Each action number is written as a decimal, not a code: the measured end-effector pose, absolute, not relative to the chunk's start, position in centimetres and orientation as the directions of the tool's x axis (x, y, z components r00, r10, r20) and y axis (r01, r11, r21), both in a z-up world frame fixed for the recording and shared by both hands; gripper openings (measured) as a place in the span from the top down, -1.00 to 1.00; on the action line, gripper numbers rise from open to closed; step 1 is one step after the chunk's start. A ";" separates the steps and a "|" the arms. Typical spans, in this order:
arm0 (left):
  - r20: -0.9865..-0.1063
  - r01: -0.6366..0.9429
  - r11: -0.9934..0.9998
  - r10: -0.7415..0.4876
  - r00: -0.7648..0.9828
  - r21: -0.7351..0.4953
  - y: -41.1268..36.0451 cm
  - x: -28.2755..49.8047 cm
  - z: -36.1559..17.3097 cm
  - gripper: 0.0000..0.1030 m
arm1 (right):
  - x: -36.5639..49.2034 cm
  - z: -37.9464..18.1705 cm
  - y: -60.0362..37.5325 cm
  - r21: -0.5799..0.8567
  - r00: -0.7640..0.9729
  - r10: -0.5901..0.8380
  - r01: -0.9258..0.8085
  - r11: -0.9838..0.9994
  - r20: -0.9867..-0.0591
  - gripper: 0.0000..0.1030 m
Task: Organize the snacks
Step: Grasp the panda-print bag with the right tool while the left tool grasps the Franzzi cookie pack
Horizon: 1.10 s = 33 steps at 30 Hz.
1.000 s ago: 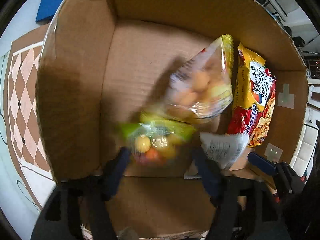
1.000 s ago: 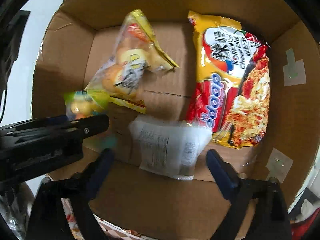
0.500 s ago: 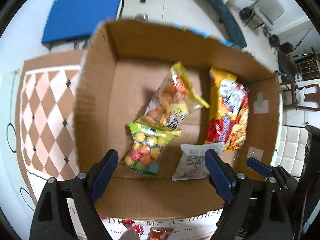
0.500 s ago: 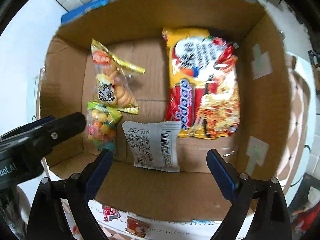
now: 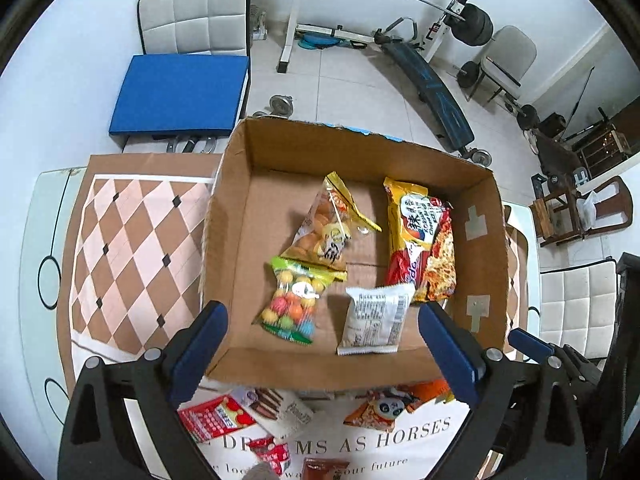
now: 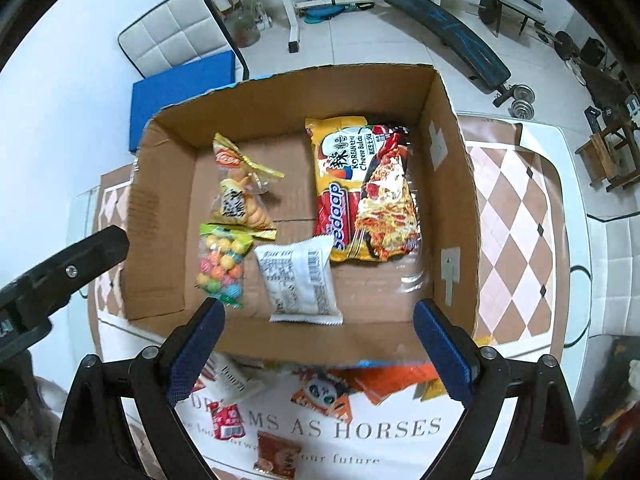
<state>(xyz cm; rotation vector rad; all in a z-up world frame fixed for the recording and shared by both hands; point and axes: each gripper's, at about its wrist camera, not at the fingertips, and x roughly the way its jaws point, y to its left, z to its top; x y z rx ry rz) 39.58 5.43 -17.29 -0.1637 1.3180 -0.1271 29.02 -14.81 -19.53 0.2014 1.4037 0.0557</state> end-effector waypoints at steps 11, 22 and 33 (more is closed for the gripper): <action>-0.969 -0.140 0.985 -0.061 0.241 -0.097 8.8 31.3 -19.2 -0.90 | 21.5 -20.2 -16.5 0.291 0.172 0.256 0.223 0.930 -0.951 -0.90; -0.984 -0.341 0.930 -0.170 -0.059 -0.140 9.3 31.0 -34.0 -0.89 | 17.6 -31.5 -15.4 0.300 0.035 0.308 0.354 0.886 -0.951 -0.65; -0.996 -0.206 0.979 -0.015 -0.084 0.002 6.8 30.8 -37.3 -0.66 | 18.7 -35.2 -13.5 0.278 -0.005 0.295 0.322 0.905 -0.955 -0.18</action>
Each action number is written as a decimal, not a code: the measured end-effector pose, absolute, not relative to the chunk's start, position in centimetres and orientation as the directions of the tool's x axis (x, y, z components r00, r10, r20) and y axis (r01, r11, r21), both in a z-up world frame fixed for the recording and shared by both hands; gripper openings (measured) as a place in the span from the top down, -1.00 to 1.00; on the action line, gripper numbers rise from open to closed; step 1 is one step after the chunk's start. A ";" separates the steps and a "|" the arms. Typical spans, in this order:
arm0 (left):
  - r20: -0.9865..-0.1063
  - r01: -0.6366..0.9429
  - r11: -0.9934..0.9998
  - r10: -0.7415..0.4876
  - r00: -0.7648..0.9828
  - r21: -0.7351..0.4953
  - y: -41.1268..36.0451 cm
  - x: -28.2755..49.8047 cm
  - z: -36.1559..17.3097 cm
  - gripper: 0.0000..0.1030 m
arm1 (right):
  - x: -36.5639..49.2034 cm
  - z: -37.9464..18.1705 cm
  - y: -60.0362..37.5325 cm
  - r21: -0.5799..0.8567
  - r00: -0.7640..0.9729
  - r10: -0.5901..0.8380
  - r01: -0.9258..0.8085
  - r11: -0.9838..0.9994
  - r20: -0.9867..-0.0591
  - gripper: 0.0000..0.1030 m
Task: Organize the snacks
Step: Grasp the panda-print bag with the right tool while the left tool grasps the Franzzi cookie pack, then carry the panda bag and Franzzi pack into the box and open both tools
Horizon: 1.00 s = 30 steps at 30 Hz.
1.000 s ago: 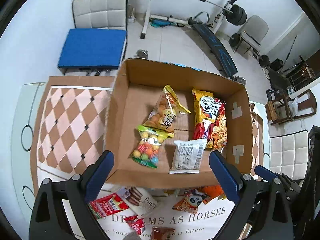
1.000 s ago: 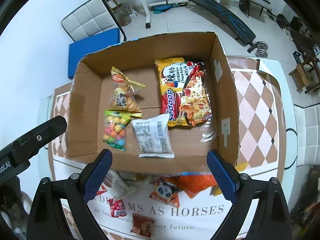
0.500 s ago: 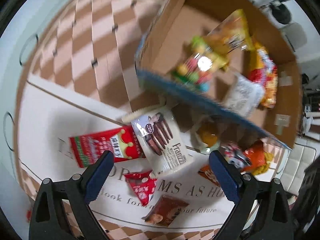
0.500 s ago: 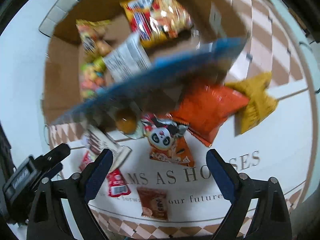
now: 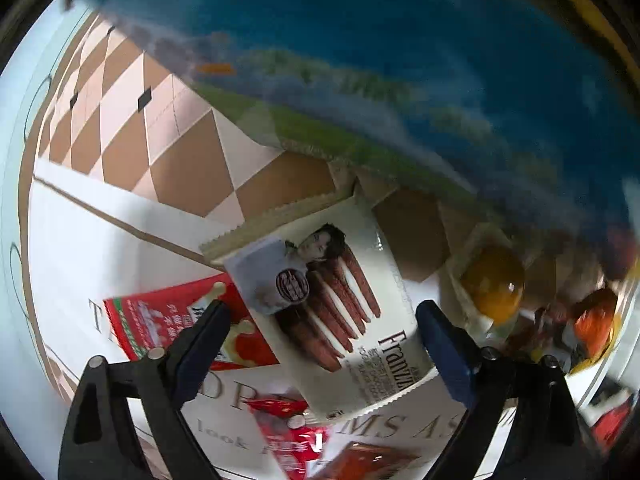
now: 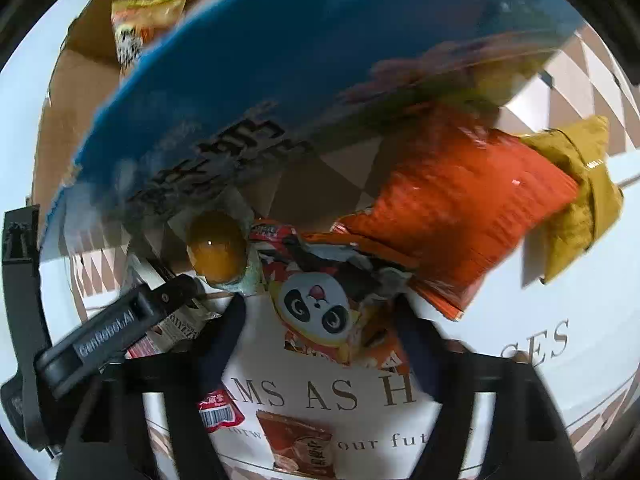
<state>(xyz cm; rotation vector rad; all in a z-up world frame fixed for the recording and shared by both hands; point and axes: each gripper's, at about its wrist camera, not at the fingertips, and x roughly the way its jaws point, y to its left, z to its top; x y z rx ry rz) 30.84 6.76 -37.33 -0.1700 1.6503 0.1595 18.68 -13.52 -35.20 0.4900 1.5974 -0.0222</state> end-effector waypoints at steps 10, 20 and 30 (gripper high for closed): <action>-0.996 -0.042 0.999 0.023 -0.092 0.027 7.4 26.4 -36.1 -0.10 | 17.1 -35.7 -12.4 0.288 -0.178 0.320 0.186 0.940 -0.930 0.04; -0.994 -0.050 0.999 0.009 -0.110 0.015 7.5 26.3 -36.6 -0.25 | 16.8 -35.8 -12.2 0.277 -0.192 0.312 0.192 0.942 -0.930 -0.42; -0.997 -0.090 0.996 -0.018 -0.073 -0.011 9.7 29.6 -35.4 -0.08 | 15.7 -36.6 -10.3 0.176 -0.152 0.206 0.187 0.966 -0.967 0.02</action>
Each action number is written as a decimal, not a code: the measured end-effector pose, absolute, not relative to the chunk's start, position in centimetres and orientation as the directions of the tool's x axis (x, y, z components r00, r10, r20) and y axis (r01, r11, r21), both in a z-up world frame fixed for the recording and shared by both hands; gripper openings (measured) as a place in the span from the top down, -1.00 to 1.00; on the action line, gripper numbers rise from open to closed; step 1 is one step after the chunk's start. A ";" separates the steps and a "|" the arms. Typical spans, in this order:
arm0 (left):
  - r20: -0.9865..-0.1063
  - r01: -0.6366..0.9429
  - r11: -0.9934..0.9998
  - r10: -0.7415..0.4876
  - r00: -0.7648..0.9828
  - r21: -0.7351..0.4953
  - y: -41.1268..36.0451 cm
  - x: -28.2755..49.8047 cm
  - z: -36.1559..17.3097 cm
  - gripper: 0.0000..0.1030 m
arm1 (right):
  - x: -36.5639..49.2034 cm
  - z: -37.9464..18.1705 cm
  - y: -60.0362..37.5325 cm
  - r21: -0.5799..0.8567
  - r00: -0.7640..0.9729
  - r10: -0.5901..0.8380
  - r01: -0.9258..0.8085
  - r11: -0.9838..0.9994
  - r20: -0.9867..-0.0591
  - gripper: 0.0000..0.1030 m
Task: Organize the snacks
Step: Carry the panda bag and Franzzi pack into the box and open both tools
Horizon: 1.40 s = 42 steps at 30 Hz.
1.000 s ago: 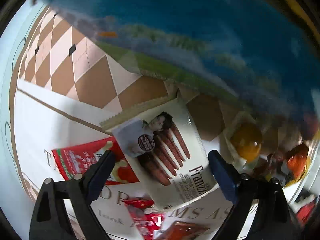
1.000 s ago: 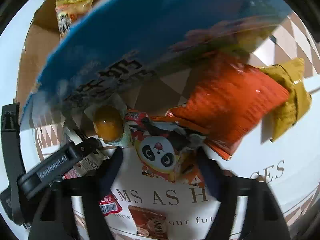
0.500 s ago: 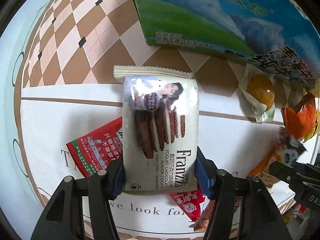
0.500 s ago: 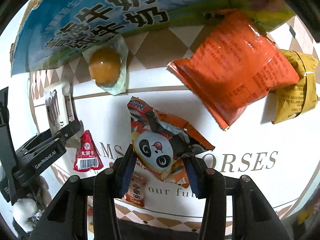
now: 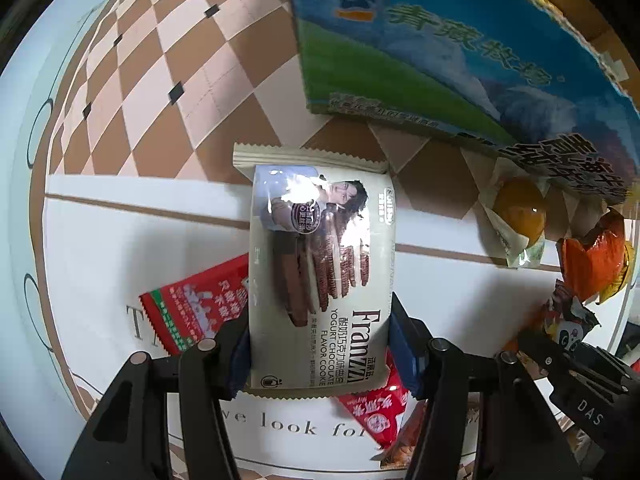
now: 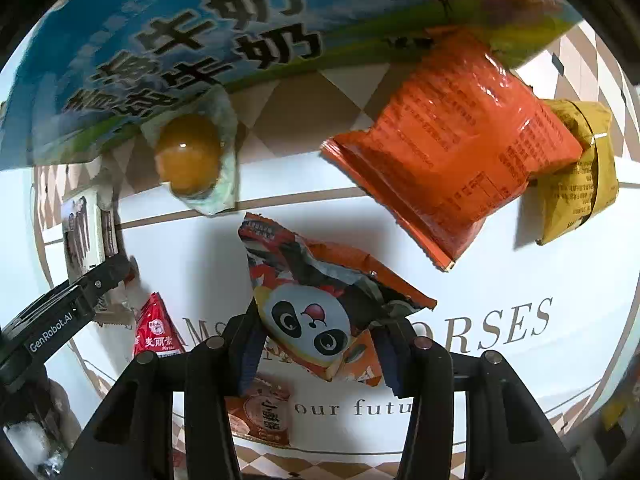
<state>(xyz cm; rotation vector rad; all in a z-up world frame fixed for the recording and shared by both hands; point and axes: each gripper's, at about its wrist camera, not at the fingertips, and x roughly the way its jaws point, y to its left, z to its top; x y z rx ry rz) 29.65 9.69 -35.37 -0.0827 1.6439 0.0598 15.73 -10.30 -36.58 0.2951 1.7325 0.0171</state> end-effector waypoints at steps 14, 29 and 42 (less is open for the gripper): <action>-0.989 -0.069 0.988 -0.133 0.064 -0.138 9.7 26.0 -26.0 -0.08 | 13.6 -30.1 -9.6 0.344 -0.079 0.355 0.125 0.931 -0.932 0.08; -0.964 0.042 0.981 -0.193 0.183 -0.188 5.8 40.9 -16.5 -0.09 | 28.3 -18.3 -14.6 0.353 0.091 0.348 0.054 0.934 -0.933 0.08; -0.995 0.013 0.995 -0.098 -0.010 -0.098 5.9 52.5 -26.3 -0.09 | 35.0 -26.8 -17.5 0.235 -0.069 0.243 0.105 0.966 -0.968 0.08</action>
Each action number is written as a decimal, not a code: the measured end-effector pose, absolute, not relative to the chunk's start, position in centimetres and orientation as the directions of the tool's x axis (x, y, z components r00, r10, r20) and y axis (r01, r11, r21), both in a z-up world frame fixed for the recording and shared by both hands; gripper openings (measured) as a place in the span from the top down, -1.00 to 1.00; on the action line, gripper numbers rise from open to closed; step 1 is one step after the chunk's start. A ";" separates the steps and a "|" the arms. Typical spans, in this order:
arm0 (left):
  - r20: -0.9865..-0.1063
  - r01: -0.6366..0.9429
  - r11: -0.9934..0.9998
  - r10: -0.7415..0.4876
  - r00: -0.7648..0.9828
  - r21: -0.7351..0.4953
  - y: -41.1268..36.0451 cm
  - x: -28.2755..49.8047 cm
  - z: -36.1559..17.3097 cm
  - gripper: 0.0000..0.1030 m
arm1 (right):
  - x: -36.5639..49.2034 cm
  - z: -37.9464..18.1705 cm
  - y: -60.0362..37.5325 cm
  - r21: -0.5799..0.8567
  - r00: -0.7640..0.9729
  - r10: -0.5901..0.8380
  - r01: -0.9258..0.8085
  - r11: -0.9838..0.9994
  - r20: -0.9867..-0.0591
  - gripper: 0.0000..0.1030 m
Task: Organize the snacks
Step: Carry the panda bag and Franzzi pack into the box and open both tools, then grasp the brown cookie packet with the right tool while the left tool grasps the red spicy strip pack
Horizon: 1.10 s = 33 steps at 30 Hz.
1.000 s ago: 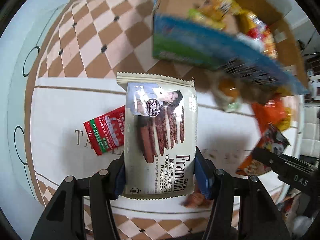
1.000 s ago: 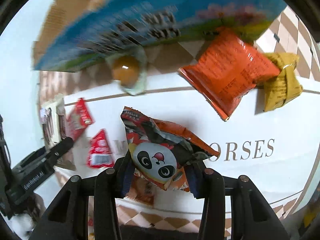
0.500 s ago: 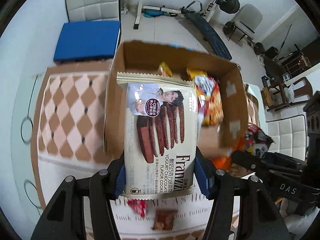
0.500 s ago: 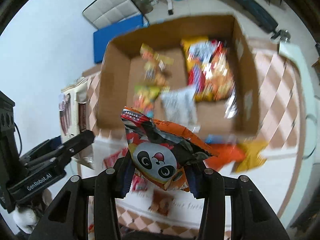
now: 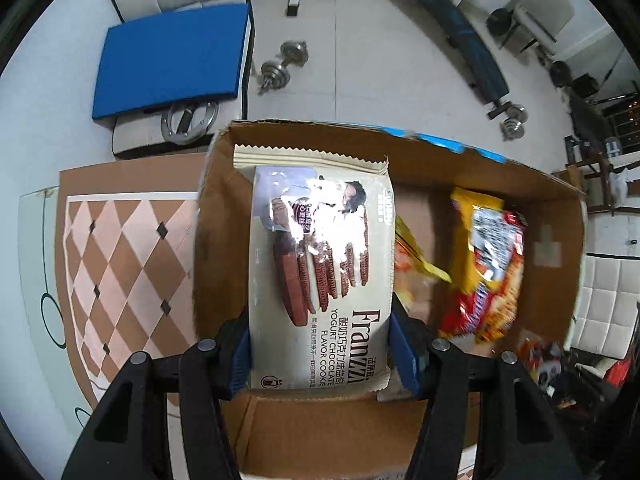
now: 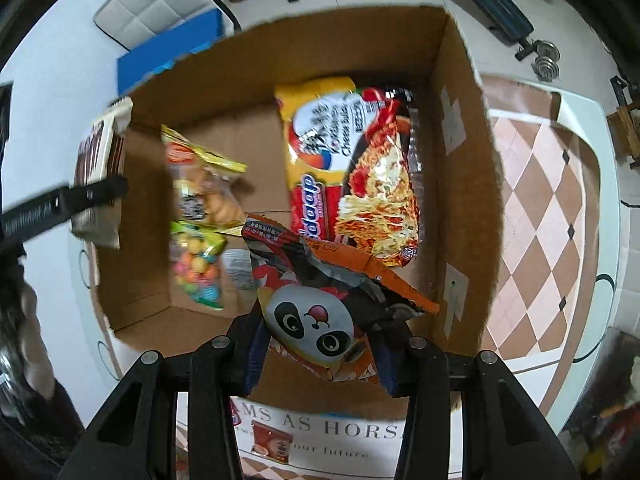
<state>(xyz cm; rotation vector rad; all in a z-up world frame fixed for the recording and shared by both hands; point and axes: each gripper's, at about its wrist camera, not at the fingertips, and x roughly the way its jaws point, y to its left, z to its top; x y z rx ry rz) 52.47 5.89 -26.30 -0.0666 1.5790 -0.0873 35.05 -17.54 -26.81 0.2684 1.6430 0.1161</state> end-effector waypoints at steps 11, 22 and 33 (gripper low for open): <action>-0.991 -0.008 0.997 -0.077 -0.105 -0.076 6.2 54.6 -30.1 -0.37 | 35.7 -31.0 -17.1 0.196 -0.218 0.212 0.094 0.976 -0.953 -0.79; -0.990 0.022 0.991 -0.133 -0.056 -0.134 5.5 52.8 -27.4 -0.74 | 36.2 -28.5 -17.5 0.205 -0.145 0.223 0.129 0.970 -0.964 -0.85; -0.981 0.005 0.991 -0.132 0.140 -0.133 5.7 45.3 -21.6 -0.73 | 33.7 -23.7 -17.1 0.173 0.024 0.171 0.102 0.980 -0.985 -0.86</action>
